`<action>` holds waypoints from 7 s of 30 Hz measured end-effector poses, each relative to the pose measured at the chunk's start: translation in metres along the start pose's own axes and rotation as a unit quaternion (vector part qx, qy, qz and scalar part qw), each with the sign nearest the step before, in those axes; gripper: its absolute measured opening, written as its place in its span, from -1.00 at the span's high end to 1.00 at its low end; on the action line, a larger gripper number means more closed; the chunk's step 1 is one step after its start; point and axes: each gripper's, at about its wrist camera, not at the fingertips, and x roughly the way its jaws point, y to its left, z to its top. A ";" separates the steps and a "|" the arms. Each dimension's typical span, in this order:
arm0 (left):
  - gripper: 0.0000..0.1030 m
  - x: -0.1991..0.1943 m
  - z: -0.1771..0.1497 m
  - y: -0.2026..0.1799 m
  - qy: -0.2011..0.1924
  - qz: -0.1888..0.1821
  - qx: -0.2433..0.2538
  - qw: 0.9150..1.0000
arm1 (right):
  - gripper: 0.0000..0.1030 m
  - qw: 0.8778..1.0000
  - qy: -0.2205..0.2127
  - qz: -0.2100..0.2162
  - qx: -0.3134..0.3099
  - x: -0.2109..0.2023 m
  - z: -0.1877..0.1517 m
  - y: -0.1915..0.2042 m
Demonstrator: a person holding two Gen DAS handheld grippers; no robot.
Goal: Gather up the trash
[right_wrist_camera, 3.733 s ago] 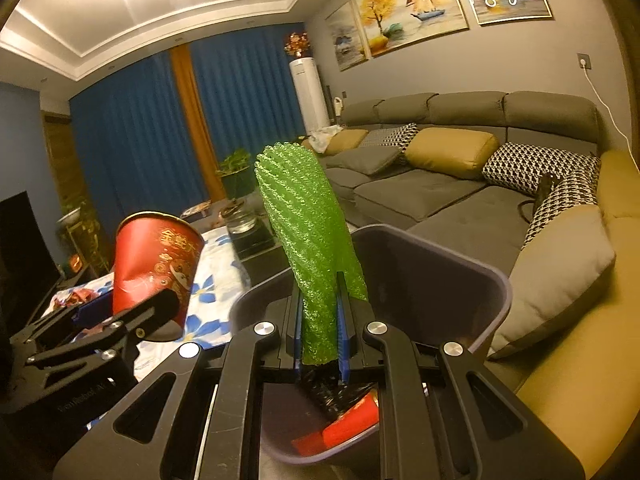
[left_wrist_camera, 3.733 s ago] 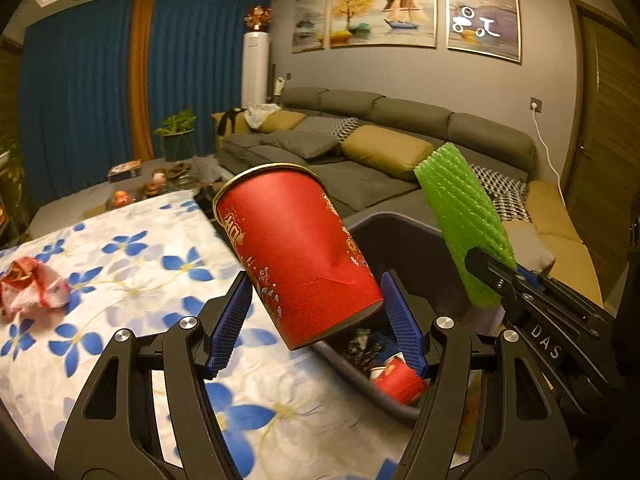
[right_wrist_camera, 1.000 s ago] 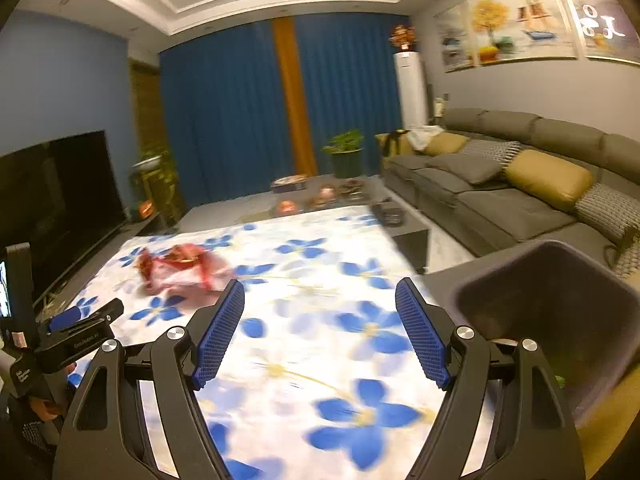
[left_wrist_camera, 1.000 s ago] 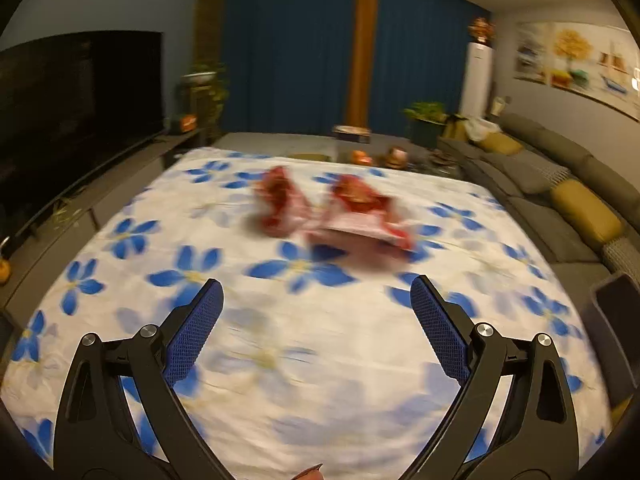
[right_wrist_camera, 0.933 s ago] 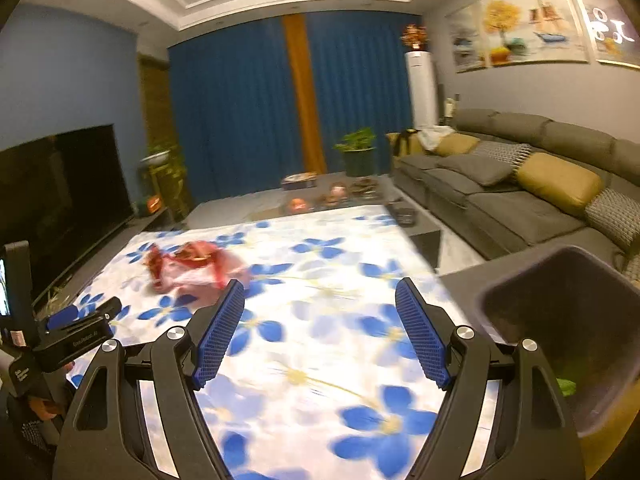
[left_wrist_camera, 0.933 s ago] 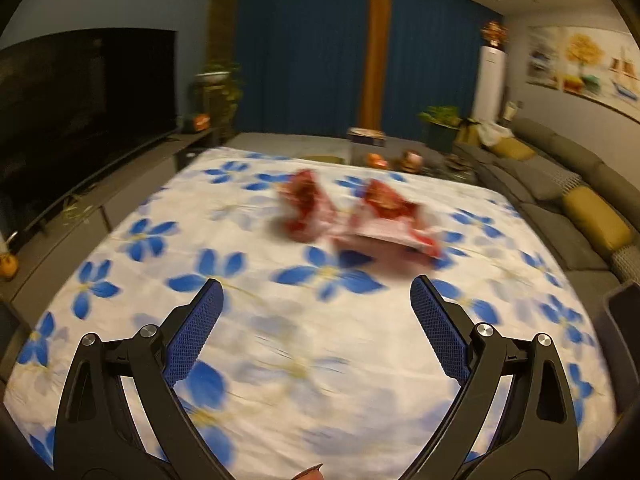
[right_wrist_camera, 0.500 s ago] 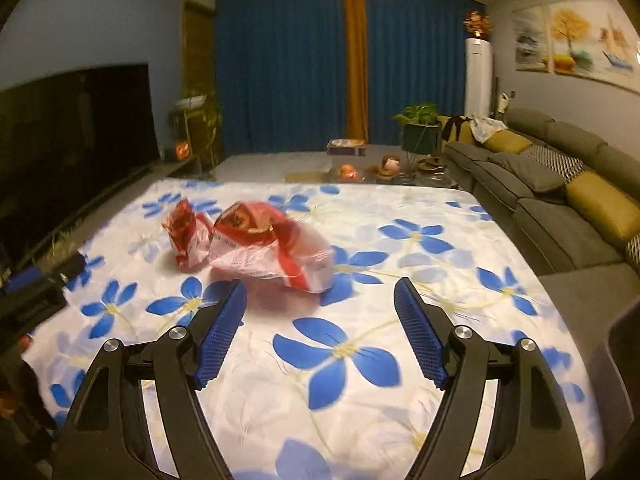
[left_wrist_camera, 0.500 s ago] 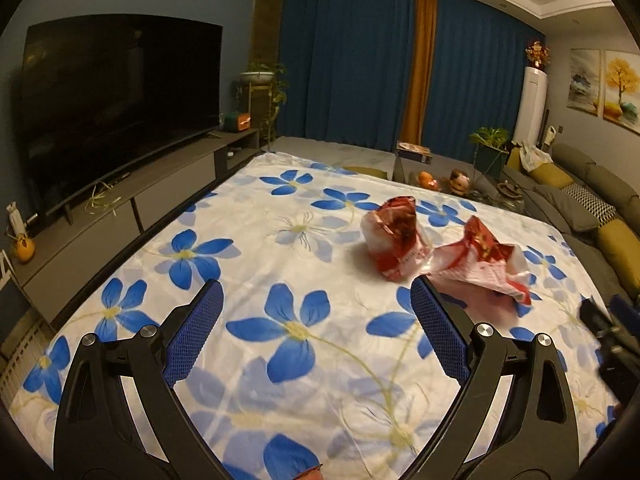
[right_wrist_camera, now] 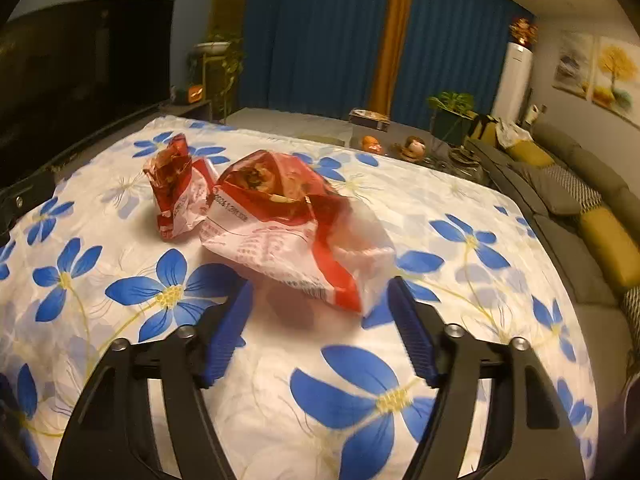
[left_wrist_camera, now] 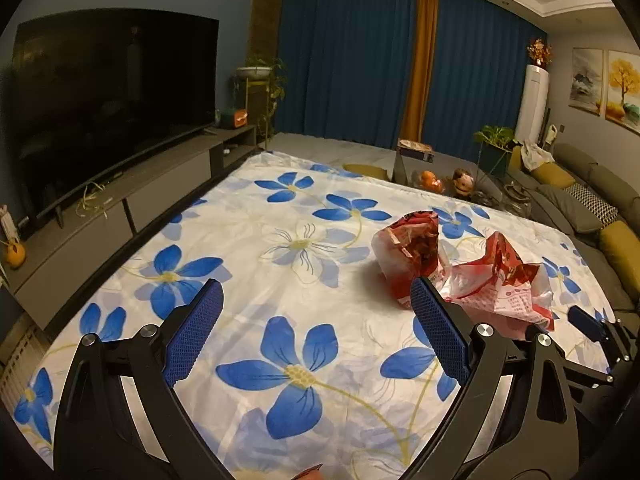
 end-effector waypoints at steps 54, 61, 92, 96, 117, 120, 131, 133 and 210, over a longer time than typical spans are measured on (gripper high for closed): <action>0.90 0.082 0.018 -0.042 0.069 -0.085 0.008 0.994 | 0.45 0.985 0.054 0.124 0.106 0.059 0.018 -0.052; 0.91 0.070 0.015 -0.042 0.060 -0.084 0.014 0.995 | 0.71 0.987 0.023 0.107 0.117 0.038 0.009 -0.056; 0.91 -0.136 -0.039 -0.177 -0.008 -0.225 0.132 0.965 | 0.73 0.970 -0.134 -0.073 0.190 -0.231 -0.097 -0.179; 0.91 -0.166 -0.054 -0.224 -0.008 -0.272 0.155 0.950 | 0.73 0.959 -0.140 -0.109 0.219 -0.256 -0.124 -0.208; 0.86 -0.211 -0.143 -0.442 0.039 -0.449 0.248 0.857 | 0.63 0.890 -0.131 -0.287 0.329 -0.307 -0.223 -0.331; 0.61 -0.206 -0.146 -0.443 0.044 -0.452 0.251 0.855 | 0.49 0.891 -0.133 -0.285 0.328 -0.310 -0.225 -0.328; -0.62 -0.210 -0.139 -0.390 0.014 -0.368 0.234 0.900 | -0.51 0.901 -0.131 -0.275 0.308 -0.320 -0.219 -0.310; -0.73 -0.215 -0.135 -0.376 0.003 -0.351 0.229 0.908 | -0.65 0.907 -0.130 -0.274 0.291 -0.323 -0.216 -0.295; -0.88 -0.313 -0.140 -0.150 -0.055 -0.229 0.147 0.961 | -0.89 0.937 -0.155 -0.235 0.205 -0.401 -0.214 -0.117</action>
